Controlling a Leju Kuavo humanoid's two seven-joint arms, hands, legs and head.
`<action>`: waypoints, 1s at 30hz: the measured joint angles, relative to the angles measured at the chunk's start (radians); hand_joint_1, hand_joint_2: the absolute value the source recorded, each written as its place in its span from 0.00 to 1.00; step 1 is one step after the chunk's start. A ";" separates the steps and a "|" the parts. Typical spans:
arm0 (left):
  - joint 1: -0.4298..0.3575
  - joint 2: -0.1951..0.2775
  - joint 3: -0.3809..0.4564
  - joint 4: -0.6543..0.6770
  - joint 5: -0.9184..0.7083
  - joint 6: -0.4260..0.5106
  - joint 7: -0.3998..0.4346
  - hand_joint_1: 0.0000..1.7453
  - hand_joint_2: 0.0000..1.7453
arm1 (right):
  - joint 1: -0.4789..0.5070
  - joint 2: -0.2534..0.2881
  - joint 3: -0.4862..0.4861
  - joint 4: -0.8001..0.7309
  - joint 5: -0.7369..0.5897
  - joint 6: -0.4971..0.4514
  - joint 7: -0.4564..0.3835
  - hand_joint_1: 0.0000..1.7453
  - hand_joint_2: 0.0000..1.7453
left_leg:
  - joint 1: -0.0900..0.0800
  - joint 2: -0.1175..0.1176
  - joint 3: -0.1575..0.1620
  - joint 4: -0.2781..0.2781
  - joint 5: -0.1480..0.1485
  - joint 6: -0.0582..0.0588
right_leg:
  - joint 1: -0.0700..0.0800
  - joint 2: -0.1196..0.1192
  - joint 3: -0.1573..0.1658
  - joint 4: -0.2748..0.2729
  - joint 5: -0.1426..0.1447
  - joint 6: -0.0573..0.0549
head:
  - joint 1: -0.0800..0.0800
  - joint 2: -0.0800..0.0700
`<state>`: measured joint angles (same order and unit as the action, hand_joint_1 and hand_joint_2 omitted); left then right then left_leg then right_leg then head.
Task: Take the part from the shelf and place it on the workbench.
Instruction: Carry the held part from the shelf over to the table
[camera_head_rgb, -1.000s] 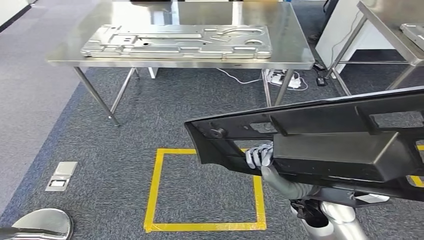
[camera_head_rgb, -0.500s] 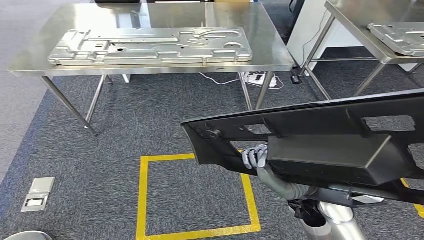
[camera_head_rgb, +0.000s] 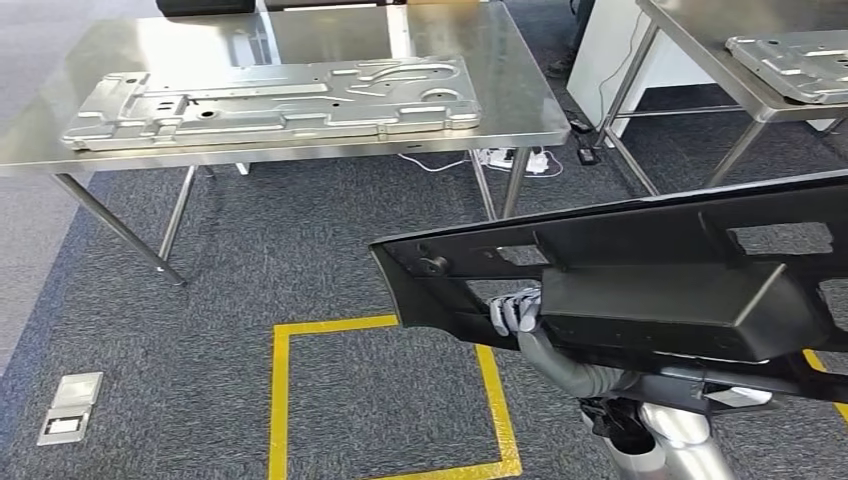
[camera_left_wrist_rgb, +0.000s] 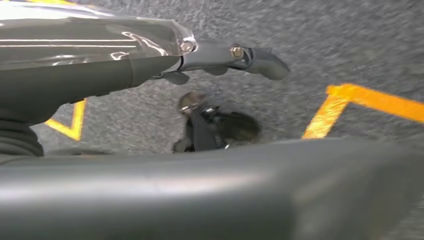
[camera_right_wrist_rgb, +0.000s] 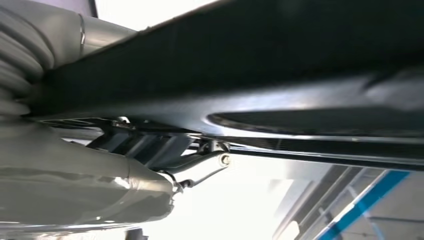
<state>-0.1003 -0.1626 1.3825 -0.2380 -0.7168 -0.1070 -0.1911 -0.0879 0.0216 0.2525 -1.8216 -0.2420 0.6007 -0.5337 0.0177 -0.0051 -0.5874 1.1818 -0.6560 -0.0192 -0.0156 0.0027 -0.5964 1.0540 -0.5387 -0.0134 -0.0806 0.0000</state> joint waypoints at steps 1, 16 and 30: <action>0.001 0.000 0.000 0.000 0.000 0.000 0.000 0.00 1.00 | 0.001 0.000 0.000 0.001 0.000 0.000 0.000 1.00 1.00 | 0.000 0.000 -0.043 0.068 -0.019 -0.002 | 0.000 0.000 0.006 0.000 -0.006 -0.003 | 0.000 0.000; 0.005 0.004 -0.003 0.000 -0.007 -0.002 -0.001 0.00 1.00 | 0.003 -0.004 -0.007 0.004 0.001 0.007 -0.004 1.00 1.00 | -0.003 0.003 0.009 -0.143 0.121 0.055 | -0.001 0.005 -0.017 0.164 -0.133 0.048 | -0.002 0.000; -0.003 0.004 -0.006 0.000 -0.011 -0.008 -0.003 0.00 1.00 | -0.007 -0.020 -0.005 0.017 0.053 0.006 -0.003 1.00 1.00 | 0.002 0.003 0.032 -0.038 0.005 0.001 | -0.004 -0.010 0.000 0.009 -0.008 0.005 | -0.002 0.000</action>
<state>-0.1032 -0.1589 1.3760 -0.2380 -0.7275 -0.1152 -0.1941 -0.0947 0.0016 0.2473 -1.8049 -0.1890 0.6066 -0.5366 0.0197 -0.0022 -0.5558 1.1434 -0.6509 -0.0180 -0.0192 -0.0075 -0.5964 1.0627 -0.5472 -0.0087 -0.0831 0.0000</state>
